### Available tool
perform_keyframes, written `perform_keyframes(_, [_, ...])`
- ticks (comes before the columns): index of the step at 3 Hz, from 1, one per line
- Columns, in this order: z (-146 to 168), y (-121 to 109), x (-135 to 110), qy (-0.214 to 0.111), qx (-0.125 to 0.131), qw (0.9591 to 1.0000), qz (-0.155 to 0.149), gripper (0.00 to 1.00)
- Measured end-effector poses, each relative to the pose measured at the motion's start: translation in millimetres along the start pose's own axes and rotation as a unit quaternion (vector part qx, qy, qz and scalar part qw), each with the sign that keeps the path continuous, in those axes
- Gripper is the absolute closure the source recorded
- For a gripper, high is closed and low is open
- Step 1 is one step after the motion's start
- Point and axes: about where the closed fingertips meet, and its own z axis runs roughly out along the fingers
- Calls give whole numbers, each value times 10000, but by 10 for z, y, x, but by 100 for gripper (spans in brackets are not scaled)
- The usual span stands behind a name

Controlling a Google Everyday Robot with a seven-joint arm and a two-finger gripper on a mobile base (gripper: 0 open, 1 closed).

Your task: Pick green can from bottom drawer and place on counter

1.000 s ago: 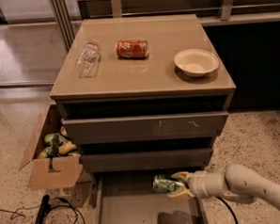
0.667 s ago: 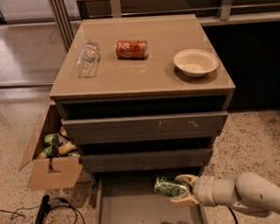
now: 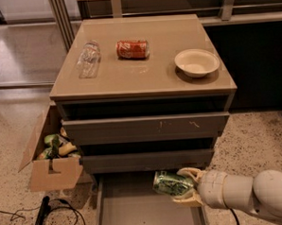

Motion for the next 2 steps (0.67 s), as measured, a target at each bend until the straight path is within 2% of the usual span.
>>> perform_keyframes(1, [-229, -383, -724, -148, -91, 9985, -510, 100])
perform_keyframes(2, [-188, -400, -798, -143, -121, 9983, -557, 100])
